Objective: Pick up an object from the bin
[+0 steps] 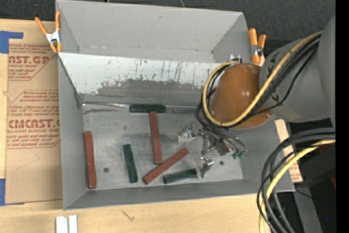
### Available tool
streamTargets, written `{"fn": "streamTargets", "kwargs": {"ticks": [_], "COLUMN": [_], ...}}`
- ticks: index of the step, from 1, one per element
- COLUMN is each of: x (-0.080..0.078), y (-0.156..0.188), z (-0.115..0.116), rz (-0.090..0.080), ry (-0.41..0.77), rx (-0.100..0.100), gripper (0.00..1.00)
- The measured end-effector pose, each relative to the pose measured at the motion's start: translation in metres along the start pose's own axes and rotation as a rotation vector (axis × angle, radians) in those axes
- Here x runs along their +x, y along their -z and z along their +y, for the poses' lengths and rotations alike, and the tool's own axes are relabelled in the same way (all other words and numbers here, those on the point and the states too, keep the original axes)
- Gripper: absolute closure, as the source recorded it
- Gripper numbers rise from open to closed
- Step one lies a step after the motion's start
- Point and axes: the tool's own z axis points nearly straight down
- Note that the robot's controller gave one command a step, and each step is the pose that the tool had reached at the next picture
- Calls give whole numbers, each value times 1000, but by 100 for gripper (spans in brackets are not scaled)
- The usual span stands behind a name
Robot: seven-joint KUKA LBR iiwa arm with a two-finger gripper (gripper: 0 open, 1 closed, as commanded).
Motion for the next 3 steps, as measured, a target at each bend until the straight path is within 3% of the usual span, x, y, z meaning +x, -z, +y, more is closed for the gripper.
{"fn": "streamTargets", "kwargs": {"ticks": [1,2,3], "x": [16,10,16], "y": [11,0,-8], "z": [14,39,45], "rz": [0,-12,3], "ry": [-128,29,-215], "rx": [-1,3,-6], "gripper": [0,0,100]}}
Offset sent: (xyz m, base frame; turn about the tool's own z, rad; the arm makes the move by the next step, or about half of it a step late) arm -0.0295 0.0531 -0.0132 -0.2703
